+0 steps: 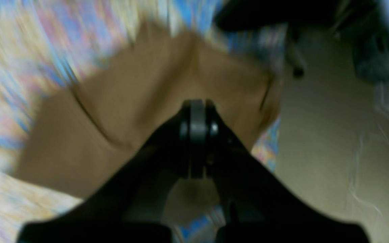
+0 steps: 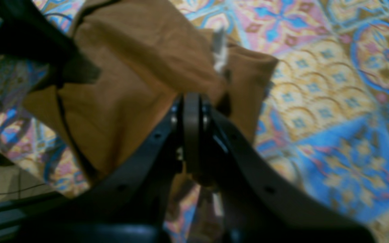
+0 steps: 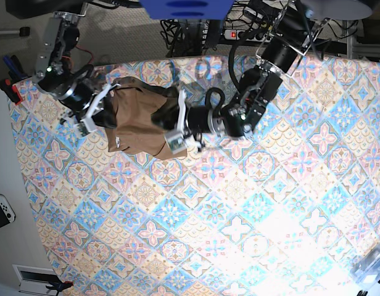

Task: Layout the t-shirt on the table in an organized manner, then fold the t-shirt properly
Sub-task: 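Grasp the folded bundle with both grippers and press it together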

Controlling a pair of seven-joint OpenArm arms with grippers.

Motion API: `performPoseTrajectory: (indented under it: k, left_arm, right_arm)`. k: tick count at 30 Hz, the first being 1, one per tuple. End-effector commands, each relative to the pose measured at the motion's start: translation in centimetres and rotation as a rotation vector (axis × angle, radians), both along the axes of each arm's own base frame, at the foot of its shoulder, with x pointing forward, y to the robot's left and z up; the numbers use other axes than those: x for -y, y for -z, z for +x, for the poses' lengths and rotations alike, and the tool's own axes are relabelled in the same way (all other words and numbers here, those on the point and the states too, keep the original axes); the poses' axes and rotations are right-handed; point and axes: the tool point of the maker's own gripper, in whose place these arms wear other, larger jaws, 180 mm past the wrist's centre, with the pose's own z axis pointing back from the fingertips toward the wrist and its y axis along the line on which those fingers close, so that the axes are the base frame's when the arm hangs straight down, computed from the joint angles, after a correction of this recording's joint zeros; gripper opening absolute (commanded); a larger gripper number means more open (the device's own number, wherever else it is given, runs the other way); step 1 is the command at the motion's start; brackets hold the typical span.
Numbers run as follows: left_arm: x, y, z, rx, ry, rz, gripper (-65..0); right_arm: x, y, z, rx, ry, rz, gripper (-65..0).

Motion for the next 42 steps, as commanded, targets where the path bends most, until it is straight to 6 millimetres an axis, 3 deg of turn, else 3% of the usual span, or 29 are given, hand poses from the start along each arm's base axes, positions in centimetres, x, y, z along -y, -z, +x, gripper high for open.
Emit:
performPoseTrajectory:
  k: [1, 4, 8, 11, 20, 28, 30, 35, 42]
  left_arm:
    - [0.8, -1.9, 0.6, 0.022, 0.001, -0.073, -65.0]
    - [0.5, -0.1, 0.4, -0.029, -0.01, -0.044, -65.0]
    - [0.1, 2.1, 0.4, -0.091, -0.025, -0.011, -65.0]
    - [0.1, 2.3, 0.3, -0.097, -0.025, -0.008, -65.0]
    - [0.1, 3.9, -0.6, -0.051, 0.019, 0.086, -65.0]
    - [0.3, 3.3, 0.3, -0.047, -0.008, 0.066, -65.0]
    - [0.3, 3.2, 0.3, -0.045, -0.008, 0.066, -65.0]
    - [0.4, 3.2, 0.3, -0.045, -0.007, 0.064, -65.0]
    - [0.4, 3.1, 0.4, -0.045, -0.009, 0.061, -65.0]
  right_arm:
    - [-0.3, -1.3, 0.6, 0.051, -0.012, 0.024, -65.0]
    - [-0.5, -1.8, 1.0, 0.083, -0.009, 0.049, -65.0]
    - [-0.2, -0.7, 1.9, 0.067, 0.013, 0.082, -65.0]
    - [0.2, -0.4, 3.5, 0.068, 0.031, 0.1, -65.0]
    - [0.7, 1.5, 3.4, 0.016, 0.054, 0.119, -65.0]
    - [0.7, 1.2, 3.4, 0.023, 0.053, 0.116, -65.0]
    - [0.7, 0.3, 3.5, 0.048, 0.047, 0.108, -65.0]
    - [-0.6, -4.9, 4.6, 0.207, -0.006, 0.069, -65.0]
    - [-1.9, -5.3, 4.6, 0.218, -0.041, 0.074, -65.0]
